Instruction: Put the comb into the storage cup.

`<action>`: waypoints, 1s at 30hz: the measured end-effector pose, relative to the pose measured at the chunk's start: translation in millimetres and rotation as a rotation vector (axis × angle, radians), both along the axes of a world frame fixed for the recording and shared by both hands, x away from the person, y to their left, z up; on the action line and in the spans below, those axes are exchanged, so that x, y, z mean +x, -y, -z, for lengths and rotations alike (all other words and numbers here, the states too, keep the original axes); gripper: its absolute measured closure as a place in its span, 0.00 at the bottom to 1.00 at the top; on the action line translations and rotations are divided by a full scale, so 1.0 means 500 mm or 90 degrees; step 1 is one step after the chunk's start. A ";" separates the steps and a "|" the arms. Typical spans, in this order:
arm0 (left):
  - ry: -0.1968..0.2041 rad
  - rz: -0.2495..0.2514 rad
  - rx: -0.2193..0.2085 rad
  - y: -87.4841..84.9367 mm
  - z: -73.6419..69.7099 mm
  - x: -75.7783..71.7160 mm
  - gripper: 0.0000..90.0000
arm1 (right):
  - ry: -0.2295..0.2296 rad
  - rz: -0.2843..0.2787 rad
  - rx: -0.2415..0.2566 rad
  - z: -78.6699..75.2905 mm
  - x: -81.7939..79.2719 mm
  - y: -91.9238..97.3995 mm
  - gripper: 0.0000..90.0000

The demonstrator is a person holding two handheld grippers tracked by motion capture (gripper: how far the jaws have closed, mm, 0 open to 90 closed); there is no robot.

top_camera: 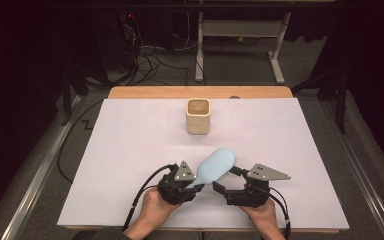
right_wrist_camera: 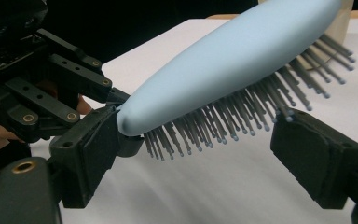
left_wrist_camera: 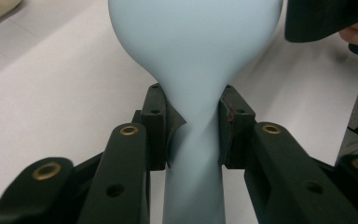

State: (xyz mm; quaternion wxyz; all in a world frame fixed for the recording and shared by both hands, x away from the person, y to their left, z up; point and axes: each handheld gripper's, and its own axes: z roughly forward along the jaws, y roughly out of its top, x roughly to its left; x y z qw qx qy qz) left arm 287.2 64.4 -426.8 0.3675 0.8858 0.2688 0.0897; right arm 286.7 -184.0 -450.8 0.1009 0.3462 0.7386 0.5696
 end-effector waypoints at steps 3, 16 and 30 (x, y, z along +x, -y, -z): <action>0.005 -0.002 0.000 0.002 0.000 -0.002 0.76 | -0.006 -0.003 -0.001 0.001 0.003 -0.006 0.18; 0.022 0.009 0.015 0.009 -0.001 -0.010 0.76 | -0.024 -0.014 0.000 0.007 0.013 -0.034 0.18; 0.036 0.014 0.015 0.018 0.000 -0.021 0.76 | -0.048 -0.007 0.033 0.007 0.024 -0.043 0.19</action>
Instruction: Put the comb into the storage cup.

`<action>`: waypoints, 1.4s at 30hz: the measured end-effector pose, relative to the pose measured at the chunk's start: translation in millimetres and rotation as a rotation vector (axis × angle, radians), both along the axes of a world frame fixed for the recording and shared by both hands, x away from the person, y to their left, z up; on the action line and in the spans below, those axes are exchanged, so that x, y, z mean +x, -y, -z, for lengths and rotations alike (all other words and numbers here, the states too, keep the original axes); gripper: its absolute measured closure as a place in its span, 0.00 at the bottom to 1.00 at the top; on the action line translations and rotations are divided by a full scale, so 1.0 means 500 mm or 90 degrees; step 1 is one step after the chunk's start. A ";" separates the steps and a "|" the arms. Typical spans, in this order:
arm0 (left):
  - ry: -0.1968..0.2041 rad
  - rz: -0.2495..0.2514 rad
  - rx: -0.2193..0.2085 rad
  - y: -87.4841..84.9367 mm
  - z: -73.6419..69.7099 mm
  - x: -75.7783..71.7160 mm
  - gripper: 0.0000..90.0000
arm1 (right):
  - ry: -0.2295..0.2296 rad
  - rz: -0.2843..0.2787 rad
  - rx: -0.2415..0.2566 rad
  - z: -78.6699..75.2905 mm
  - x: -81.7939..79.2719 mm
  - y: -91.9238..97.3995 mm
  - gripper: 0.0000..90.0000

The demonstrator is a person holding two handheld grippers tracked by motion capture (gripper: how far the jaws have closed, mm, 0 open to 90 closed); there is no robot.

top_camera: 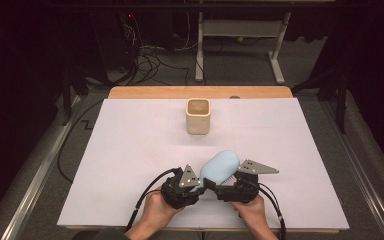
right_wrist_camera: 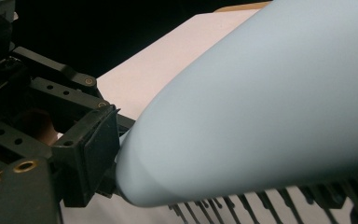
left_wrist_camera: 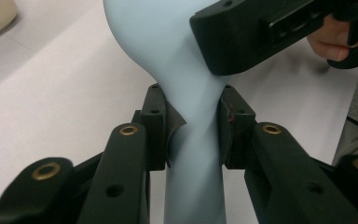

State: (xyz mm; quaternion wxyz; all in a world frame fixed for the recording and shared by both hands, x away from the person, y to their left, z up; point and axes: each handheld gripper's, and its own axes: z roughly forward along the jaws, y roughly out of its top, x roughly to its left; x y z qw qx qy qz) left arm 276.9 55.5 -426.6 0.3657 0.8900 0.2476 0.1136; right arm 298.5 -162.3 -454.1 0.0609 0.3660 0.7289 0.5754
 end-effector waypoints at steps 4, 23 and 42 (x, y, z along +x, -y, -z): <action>0.002 0.002 -0.001 -0.002 -0.003 -0.001 0.76 | -0.003 -0.002 0.009 -0.001 0.001 -0.001 0.20; 0.009 -0.011 -0.007 -0.009 -0.006 0.002 0.76 | -0.026 -0.015 0.010 -0.015 0.011 -0.013 0.27; 0.007 -0.024 -0.032 -0.033 -0.017 0.012 0.76 | -0.034 -0.048 -0.007 -0.053 0.017 -0.044 0.52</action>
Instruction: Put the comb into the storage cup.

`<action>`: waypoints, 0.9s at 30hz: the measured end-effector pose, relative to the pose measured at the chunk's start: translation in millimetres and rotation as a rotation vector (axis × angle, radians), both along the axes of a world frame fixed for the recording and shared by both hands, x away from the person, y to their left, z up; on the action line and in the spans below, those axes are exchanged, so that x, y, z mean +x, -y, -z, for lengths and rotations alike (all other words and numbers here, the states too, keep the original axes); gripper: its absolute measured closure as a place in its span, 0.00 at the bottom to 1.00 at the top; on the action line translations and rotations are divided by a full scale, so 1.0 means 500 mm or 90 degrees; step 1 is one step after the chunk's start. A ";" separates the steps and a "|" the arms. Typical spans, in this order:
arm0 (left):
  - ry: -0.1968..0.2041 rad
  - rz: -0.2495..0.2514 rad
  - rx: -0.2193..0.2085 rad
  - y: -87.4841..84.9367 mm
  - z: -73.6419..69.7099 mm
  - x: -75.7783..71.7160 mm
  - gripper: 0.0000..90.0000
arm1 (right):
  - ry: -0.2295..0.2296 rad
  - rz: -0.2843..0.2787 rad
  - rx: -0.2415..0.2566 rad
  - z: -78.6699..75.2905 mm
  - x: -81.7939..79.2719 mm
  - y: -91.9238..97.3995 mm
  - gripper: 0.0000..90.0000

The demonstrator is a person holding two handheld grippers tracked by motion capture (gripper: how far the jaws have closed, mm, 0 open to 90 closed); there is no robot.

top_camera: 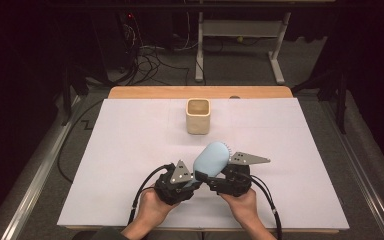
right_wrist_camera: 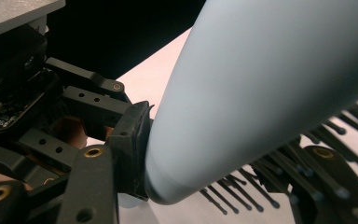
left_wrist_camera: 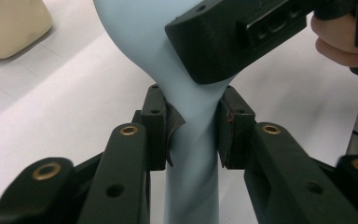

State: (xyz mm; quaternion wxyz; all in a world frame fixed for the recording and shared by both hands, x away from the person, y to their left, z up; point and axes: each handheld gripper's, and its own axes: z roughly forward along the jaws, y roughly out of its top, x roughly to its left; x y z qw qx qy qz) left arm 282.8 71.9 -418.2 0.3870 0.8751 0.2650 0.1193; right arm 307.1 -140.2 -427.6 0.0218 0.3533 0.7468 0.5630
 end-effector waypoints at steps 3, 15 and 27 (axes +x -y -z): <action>0.001 -0.001 -0.011 -0.003 -0.003 -0.001 0.76 | 0.009 -0.014 -0.012 -0.010 0.003 -0.002 0.54; 0.004 -0.004 -0.029 -0.015 -0.007 0.001 0.73 | 0.011 -0.038 -0.034 -0.036 0.012 -0.011 0.61; 0.002 -0.011 -0.042 -0.027 -0.004 0.005 0.47 | 0.016 -0.021 -0.051 -0.042 0.023 0.011 0.61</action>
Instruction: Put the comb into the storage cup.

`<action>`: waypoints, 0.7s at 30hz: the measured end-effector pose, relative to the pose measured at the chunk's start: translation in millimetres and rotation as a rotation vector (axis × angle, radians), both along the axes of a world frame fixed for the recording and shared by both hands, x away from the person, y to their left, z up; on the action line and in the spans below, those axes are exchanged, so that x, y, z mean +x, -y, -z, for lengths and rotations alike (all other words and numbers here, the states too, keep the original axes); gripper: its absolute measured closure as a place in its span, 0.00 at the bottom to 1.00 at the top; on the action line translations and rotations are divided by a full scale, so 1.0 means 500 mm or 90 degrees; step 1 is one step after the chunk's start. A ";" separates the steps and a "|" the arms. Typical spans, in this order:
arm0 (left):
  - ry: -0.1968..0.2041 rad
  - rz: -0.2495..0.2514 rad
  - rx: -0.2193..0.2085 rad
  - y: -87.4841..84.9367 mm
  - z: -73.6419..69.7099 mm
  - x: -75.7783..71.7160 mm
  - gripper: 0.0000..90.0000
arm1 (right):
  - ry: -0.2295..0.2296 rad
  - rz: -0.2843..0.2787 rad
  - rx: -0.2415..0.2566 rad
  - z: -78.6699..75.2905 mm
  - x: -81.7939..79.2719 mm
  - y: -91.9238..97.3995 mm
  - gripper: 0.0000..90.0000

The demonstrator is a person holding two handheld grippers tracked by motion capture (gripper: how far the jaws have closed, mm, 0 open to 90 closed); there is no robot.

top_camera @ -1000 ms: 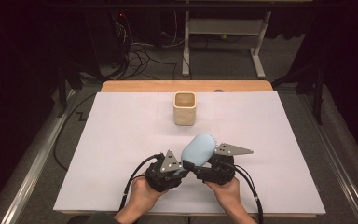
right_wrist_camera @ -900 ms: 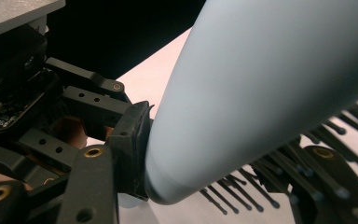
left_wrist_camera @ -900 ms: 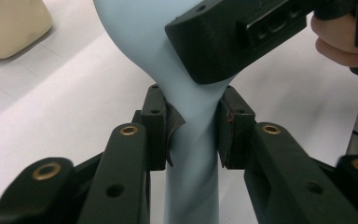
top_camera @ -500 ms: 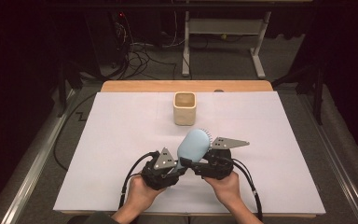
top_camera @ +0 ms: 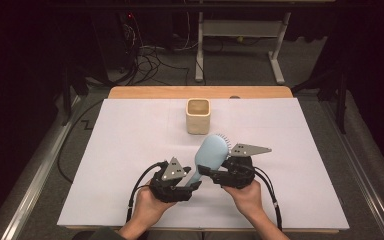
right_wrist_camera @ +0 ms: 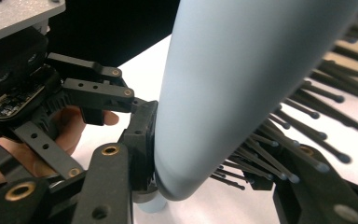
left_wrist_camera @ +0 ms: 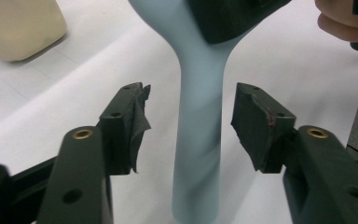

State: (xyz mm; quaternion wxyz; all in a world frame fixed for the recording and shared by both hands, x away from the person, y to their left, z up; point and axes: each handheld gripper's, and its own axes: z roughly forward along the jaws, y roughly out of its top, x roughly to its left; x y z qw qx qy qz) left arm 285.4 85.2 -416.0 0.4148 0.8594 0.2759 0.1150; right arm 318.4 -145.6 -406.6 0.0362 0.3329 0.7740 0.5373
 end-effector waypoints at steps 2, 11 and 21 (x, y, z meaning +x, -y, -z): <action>0.003 -0.006 -0.010 -0.004 0.002 0.000 0.45 | -0.003 0.002 -0.004 0.000 0.002 0.003 0.61; 0.017 -0.017 -0.039 -0.022 0.004 0.004 0.41 | -0.012 0.010 -0.022 -0.001 0.009 0.010 0.61; 0.002 -0.019 -0.040 -0.045 0.007 0.012 0.40 | -0.015 0.021 -0.037 -0.015 0.014 0.028 0.61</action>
